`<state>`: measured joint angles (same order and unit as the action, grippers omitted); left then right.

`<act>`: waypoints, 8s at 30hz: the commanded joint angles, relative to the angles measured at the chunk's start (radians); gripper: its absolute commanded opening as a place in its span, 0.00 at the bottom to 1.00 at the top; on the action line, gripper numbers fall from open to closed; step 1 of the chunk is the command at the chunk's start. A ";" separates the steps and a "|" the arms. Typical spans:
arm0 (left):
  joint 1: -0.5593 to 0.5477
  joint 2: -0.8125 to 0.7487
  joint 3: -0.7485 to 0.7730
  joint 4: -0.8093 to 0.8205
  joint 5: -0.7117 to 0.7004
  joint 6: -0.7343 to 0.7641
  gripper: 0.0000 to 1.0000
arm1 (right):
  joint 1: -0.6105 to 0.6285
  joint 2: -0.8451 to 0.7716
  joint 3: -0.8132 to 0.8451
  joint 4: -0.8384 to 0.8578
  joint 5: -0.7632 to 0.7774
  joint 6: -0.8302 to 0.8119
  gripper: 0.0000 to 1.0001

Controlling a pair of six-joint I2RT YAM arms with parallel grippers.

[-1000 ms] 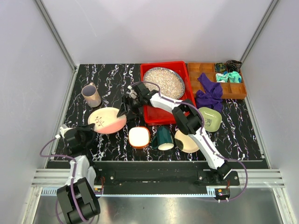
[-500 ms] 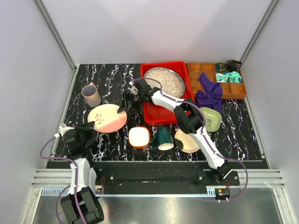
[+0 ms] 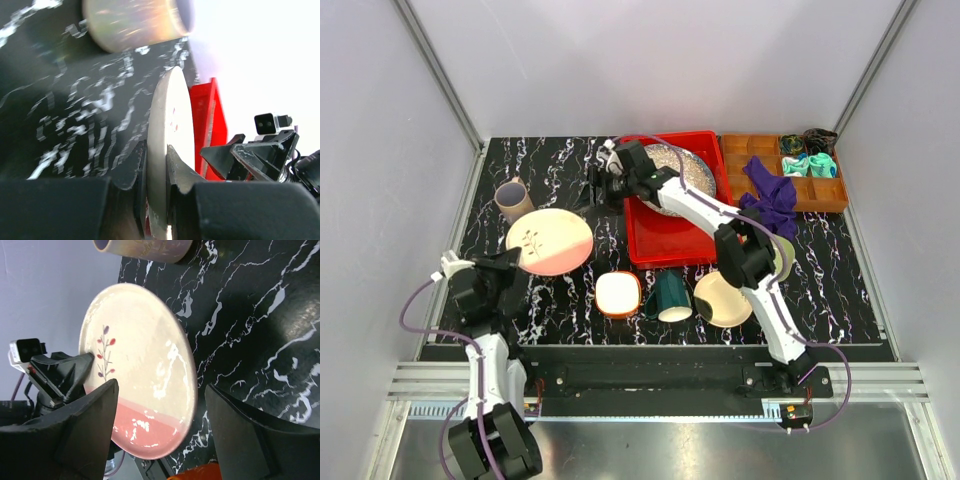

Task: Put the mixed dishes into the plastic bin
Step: Pick up the plate at the center of the board, then place the plate in the plastic bin.

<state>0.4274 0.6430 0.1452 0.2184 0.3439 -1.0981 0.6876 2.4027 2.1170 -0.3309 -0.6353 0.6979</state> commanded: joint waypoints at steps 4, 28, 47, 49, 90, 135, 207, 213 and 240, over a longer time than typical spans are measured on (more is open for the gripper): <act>-0.024 -0.014 0.168 0.194 0.092 -0.022 0.00 | -0.033 -0.223 -0.141 0.088 0.172 -0.041 0.80; -0.355 0.319 0.317 0.530 -0.049 -0.072 0.00 | -0.177 -0.508 -0.551 0.322 -0.020 0.040 0.86; -0.478 0.491 0.386 0.720 -0.065 -0.158 0.00 | -0.232 -0.524 -0.672 0.592 -0.141 0.172 0.72; -0.484 0.500 0.386 0.736 -0.063 -0.166 0.00 | -0.235 -0.525 -0.677 0.602 -0.150 0.179 0.65; -0.616 0.764 0.700 0.536 -0.023 0.059 0.00 | -0.444 -0.892 -0.960 0.392 0.316 -0.021 0.92; -0.857 1.546 1.622 0.098 -0.252 0.291 0.00 | -0.450 -1.226 -1.155 0.210 0.408 -0.103 0.97; -0.860 1.690 1.732 -0.161 -0.330 0.446 0.40 | -0.451 -1.177 -1.174 0.224 0.353 -0.077 1.00; -0.865 1.696 1.794 -0.254 -0.368 0.512 0.40 | -0.451 -1.171 -1.174 0.231 0.345 -0.072 1.00; -0.866 1.308 1.544 -0.389 -0.383 0.681 0.63 | -0.451 -1.183 -1.206 0.217 0.384 -0.081 1.00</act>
<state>-0.4416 2.0926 1.7519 -0.1898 -0.0689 -0.4408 0.2394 1.2308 0.9241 -0.1326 -0.2790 0.6289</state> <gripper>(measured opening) 0.602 0.994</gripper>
